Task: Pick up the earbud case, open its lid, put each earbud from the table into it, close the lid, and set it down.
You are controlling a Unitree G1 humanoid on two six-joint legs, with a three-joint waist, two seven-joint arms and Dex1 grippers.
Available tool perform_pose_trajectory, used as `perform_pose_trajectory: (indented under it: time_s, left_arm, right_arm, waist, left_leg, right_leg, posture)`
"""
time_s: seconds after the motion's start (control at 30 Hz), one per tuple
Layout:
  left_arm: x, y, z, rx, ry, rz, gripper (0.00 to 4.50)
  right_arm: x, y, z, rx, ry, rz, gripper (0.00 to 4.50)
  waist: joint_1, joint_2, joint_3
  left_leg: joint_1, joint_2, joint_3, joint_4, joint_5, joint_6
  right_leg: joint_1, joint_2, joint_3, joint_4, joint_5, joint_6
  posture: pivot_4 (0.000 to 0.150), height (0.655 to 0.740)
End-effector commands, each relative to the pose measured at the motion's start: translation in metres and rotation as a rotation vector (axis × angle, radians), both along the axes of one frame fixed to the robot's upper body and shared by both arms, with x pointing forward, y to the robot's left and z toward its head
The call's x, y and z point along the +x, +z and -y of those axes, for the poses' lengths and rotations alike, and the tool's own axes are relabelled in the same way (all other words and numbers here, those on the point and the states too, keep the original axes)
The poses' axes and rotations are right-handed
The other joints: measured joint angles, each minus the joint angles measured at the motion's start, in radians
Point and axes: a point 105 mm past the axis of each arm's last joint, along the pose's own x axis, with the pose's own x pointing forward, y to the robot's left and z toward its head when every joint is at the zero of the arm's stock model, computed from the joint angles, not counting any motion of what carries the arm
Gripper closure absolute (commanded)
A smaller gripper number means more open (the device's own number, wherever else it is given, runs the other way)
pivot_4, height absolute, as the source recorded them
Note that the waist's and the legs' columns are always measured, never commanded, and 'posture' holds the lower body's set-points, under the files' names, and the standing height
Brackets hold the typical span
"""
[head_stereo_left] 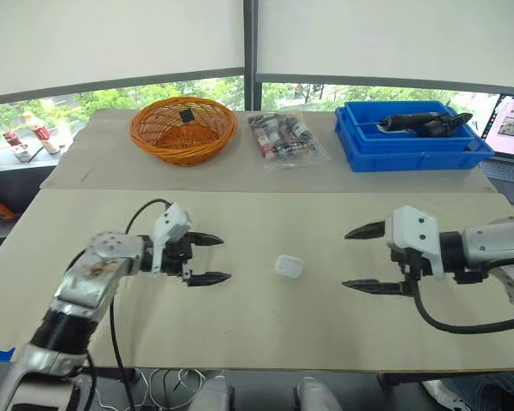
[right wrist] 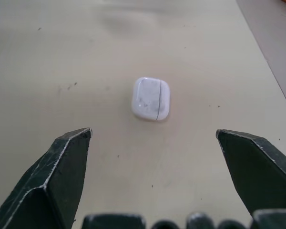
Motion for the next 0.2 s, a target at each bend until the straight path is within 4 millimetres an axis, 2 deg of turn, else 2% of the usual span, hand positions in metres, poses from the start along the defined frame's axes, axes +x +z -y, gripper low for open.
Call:
perform_pose_trajectory:
  time_s: [0.03, 0.2]
  left_arm:
    - [-0.024, 0.021, 0.005, 0.029, -0.093, 0.121, 0.0]
    - [-0.032, 0.037, 0.013, 0.0, -0.129, 0.2, 0.0]
  right_arm:
    - [-0.005, 0.02, 0.002, -0.028, 0.084, 0.095, 0.03]
    - [-0.002, 0.026, 0.001, -0.015, 0.091, 0.112, 0.03]
  waist:
    - [0.001, 0.0, 0.0]
    - [0.005, 0.0, 0.0]
  left_leg:
    - [0.0, 0.0, 0.0, 0.0, 0.0, 0.0]
    - [0.0, 0.0, 0.001, 0.001, 0.0, 0.0]
  right_leg:
    - [0.0, 0.0, 0.0, 0.0, 0.0, 0.0]
    - [0.001, 0.0, 0.0, 0.0, 0.0, 0.0]
  posture:
    - [0.15, 0.74]
    - [0.15, 0.74]
